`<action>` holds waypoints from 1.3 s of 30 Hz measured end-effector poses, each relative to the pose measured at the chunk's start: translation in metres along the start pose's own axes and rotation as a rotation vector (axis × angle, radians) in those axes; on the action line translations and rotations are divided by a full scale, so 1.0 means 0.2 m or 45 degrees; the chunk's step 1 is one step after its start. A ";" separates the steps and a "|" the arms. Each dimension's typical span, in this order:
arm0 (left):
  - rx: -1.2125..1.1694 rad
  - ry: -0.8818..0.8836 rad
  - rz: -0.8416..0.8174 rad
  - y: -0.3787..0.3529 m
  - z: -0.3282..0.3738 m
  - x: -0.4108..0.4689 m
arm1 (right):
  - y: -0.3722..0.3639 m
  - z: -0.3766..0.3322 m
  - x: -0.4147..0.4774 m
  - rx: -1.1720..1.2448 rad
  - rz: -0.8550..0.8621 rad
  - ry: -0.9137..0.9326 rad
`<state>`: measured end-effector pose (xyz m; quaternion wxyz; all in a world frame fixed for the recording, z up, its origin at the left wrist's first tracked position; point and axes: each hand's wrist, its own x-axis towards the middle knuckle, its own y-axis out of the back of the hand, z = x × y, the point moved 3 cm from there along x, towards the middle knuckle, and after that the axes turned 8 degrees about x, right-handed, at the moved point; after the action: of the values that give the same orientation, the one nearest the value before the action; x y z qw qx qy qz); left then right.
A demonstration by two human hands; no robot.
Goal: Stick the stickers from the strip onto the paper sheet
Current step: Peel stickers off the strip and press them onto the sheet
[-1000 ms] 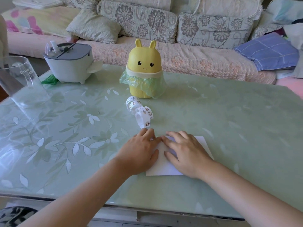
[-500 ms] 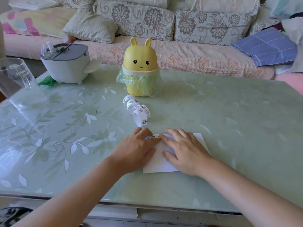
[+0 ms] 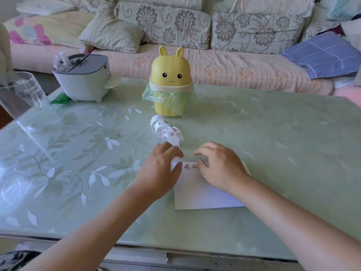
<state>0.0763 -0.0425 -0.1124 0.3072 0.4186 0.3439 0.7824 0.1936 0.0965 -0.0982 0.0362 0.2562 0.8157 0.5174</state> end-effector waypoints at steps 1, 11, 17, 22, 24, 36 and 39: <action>-0.021 0.110 0.066 0.03 -0.02 0.02 | 0.00 -0.01 0.03 0.062 0.001 -0.047; -0.162 0.796 -0.119 0.08 -0.11 0.16 | -0.10 -0.09 0.22 0.628 0.098 -0.250; -0.457 0.893 -0.214 0.09 -0.15 0.17 | -0.14 -0.10 0.25 0.680 0.086 -0.247; -0.542 0.907 -0.221 0.11 -0.13 0.19 | -0.14 -0.12 0.24 0.765 0.116 -0.190; -0.546 0.899 -0.237 0.12 -0.13 0.19 | -0.13 -0.12 0.24 0.844 0.129 -0.196; -0.779 0.981 -0.229 0.10 -0.12 0.16 | -0.11 -0.14 0.21 0.727 0.264 -0.179; -0.860 1.017 -0.253 0.10 -0.12 0.17 | -0.09 -0.16 0.20 0.599 0.329 -0.064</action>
<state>0.0361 -0.0357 -0.0909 0.3426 -0.0686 0.2011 0.9151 0.1417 0.0819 -0.0912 -0.0704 0.3722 0.8728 0.3076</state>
